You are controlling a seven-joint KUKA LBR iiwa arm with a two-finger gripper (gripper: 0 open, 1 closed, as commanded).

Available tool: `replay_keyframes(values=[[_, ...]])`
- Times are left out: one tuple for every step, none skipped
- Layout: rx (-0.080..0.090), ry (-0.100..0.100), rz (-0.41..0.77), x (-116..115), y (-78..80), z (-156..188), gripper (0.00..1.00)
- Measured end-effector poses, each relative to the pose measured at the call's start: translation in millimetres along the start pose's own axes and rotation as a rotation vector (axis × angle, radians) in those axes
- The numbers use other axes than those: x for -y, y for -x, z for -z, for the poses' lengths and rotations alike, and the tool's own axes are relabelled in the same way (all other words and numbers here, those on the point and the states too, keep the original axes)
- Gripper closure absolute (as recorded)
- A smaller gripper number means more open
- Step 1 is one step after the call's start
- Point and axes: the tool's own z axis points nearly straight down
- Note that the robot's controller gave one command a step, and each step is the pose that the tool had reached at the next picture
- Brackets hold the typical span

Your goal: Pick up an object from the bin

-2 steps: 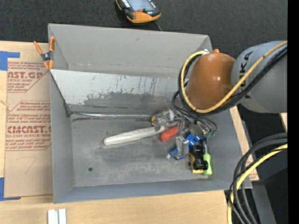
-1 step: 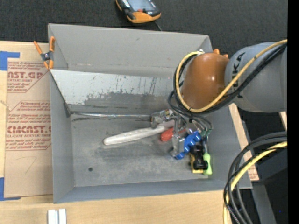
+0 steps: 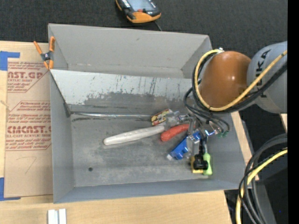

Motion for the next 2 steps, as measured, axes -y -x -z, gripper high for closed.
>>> replay_keyframes(values=[[-0.002, 0.005, 0.025, 13.9, 23.6, -40.8, 0.0], [0.001, 0.004, 0.043, 15.5, 20.5, -40.6, 0.0]])
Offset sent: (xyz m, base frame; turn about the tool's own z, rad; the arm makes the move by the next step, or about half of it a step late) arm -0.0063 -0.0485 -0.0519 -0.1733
